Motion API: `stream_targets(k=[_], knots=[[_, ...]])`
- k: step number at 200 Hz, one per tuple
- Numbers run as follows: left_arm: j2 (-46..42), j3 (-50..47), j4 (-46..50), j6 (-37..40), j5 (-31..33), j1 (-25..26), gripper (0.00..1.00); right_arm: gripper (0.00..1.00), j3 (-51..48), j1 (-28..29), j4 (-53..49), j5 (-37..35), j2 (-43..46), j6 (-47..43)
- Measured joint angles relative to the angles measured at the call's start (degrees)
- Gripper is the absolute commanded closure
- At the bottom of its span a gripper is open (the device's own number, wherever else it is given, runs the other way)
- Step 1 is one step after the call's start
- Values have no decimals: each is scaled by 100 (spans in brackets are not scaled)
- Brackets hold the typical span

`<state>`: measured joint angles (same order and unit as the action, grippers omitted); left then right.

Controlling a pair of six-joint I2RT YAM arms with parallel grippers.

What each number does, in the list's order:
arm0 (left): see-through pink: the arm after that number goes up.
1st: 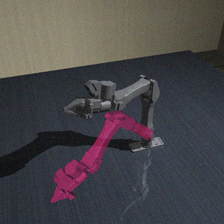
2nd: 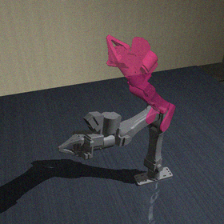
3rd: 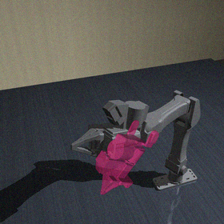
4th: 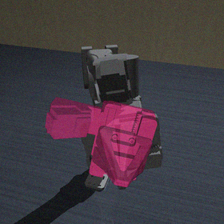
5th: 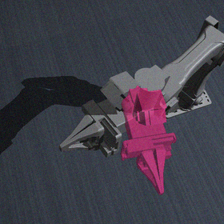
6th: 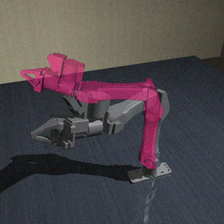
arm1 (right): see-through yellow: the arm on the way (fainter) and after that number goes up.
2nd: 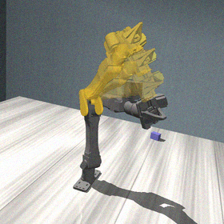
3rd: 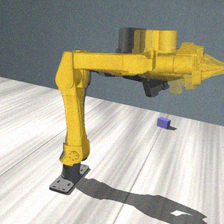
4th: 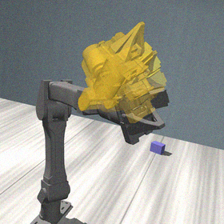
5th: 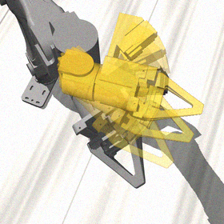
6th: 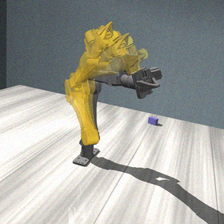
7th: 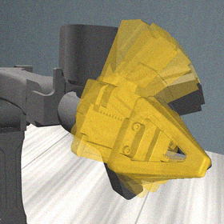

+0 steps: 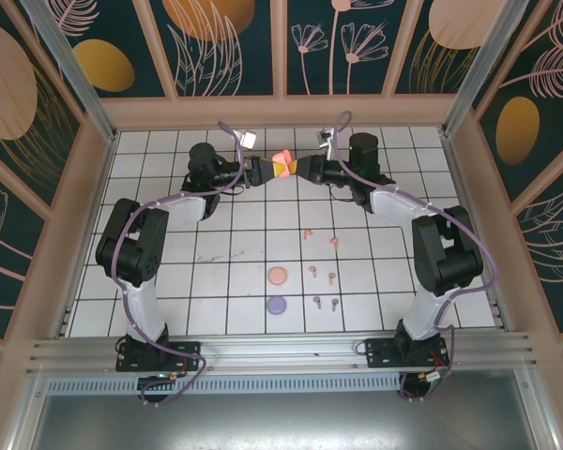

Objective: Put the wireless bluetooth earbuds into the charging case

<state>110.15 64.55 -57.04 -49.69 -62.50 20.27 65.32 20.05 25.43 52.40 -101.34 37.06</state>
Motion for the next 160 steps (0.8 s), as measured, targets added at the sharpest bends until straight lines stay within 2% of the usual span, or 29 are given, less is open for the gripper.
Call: stream_targets(k=[4,31,39,50,67,92,125,160], knots=[[0,0,-4,-13,-2,0,100,100,0,0,11,11,0,-28],[7,-4,-37,-33,15,0,100,100,0,-2,11,20,0,-7],[11,-7,-44,-35,17,0,93,100,0,-2,9,17,0,-7],[15,-7,-44,-37,37,0,78,100,0,-2,2,9,0,-9],[15,-20,-39,-37,114,0,60,100,22,-2,-79,-20,0,-37],[15,-33,168,192,306,0,44,100,195,-4,-435,-166,-13,-144],[9,-13,951,804,514,0,35,100,623,-59,-1193,-498,-107,-597],[-85,260,2369,1786,710,-2,30,100,1198,-149,-2234,-909,-363,-1318]])
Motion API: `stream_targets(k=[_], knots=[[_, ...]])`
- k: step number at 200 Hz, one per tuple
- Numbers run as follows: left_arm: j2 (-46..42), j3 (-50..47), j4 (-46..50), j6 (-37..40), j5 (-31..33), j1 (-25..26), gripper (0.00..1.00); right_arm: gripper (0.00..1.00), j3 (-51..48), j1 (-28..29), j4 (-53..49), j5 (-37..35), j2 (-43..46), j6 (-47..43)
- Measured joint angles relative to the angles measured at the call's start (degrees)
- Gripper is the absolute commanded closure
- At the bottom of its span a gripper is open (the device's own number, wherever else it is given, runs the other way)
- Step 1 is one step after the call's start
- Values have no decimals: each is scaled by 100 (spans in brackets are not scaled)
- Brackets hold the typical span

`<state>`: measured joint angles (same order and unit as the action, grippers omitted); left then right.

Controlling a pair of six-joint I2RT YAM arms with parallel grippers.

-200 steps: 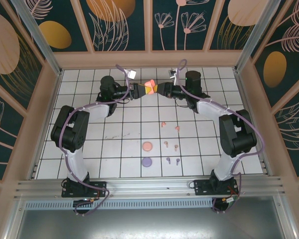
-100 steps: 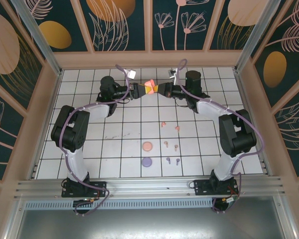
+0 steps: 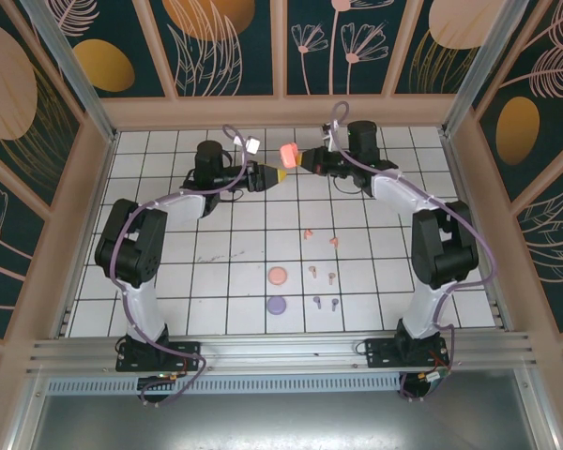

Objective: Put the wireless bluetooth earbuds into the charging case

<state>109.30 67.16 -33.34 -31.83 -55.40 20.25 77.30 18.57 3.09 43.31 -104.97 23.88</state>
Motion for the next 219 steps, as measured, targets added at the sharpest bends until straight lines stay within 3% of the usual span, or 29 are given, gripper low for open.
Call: stream_targets(k=[65,102,155,219], knots=[[-70,1941,3359,2345,603,-90,27,100,1591,-22,-2074,-944,-640,-1836],[195,3018,4682,3176,717,-188,27,100,1781,-26,-2811,-1248,-686,-2734],[1231,4564,6505,4177,686,-199,31,100,1781,-72,-3364,-1064,-732,-3604],[1744,5021,7733,4824,197,-199,36,100,1974,-72,-3674,-651,-905,-3954]])
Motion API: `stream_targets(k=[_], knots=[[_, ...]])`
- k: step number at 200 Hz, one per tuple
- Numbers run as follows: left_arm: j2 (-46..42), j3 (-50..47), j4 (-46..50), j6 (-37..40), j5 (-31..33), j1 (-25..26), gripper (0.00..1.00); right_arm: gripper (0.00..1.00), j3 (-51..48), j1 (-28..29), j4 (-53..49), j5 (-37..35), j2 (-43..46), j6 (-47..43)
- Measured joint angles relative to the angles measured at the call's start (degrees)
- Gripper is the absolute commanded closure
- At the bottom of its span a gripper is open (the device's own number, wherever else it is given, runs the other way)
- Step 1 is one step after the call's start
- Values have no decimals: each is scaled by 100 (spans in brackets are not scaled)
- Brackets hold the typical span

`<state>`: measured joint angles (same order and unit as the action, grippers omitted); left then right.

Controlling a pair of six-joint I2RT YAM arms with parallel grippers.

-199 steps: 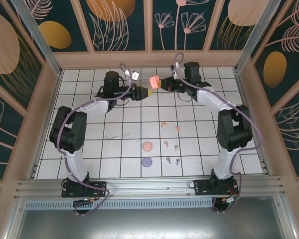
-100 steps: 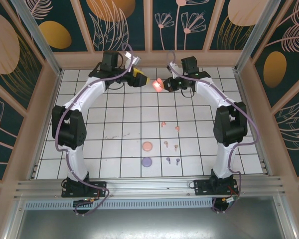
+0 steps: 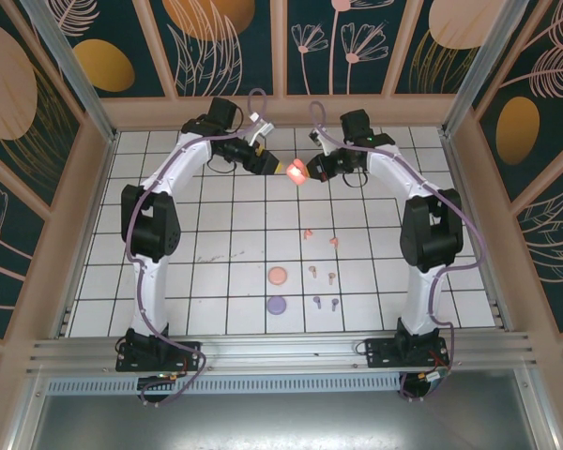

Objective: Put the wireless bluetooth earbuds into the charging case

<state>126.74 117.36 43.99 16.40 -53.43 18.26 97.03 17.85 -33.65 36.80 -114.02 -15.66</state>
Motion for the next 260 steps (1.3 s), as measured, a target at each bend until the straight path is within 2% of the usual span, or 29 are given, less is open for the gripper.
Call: stream_targets(k=[83,150,195,234,260], knots=[[22,33,601,426,-188,13,38,100,988,260,-466,72,-509,-271],[22,33,855,726,-243,11,43,100,1340,439,-911,28,-636,-446],[22,33,1049,960,-542,13,45,100,1604,527,-1126,-28,-748,-599],[22,74,1213,1084,-599,11,50,100,1685,555,-1290,-55,-778,-675],[22,170,1290,1147,-612,11,48,100,1762,557,-1335,-55,-778,-699]])
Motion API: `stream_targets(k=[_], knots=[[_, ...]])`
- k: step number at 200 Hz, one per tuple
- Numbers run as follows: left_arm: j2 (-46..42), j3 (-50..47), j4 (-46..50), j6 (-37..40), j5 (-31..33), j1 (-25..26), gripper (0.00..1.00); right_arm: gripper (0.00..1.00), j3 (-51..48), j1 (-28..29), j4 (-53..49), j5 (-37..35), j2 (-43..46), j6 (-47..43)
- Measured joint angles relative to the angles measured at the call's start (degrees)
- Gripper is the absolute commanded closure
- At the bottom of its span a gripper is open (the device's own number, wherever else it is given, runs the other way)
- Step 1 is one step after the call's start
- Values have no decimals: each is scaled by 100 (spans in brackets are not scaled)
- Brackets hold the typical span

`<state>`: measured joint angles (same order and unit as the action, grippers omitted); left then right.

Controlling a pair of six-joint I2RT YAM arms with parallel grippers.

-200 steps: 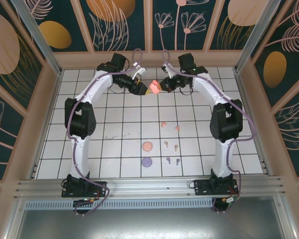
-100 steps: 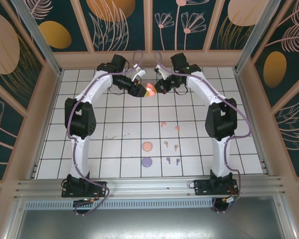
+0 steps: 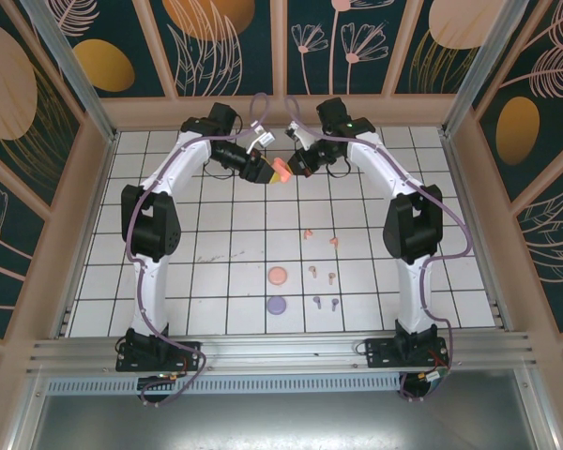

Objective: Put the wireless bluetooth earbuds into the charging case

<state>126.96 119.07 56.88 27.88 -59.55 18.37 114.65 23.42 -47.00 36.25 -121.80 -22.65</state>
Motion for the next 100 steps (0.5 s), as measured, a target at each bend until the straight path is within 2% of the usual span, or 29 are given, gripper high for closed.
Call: stream_targets(k=[52,100], knots=[[9,61,42,44,22,0,40,100,22,11,0,-42,0,0],[83,190,37,42,66,-7,45,100,22,33,4,-83,2,2]])
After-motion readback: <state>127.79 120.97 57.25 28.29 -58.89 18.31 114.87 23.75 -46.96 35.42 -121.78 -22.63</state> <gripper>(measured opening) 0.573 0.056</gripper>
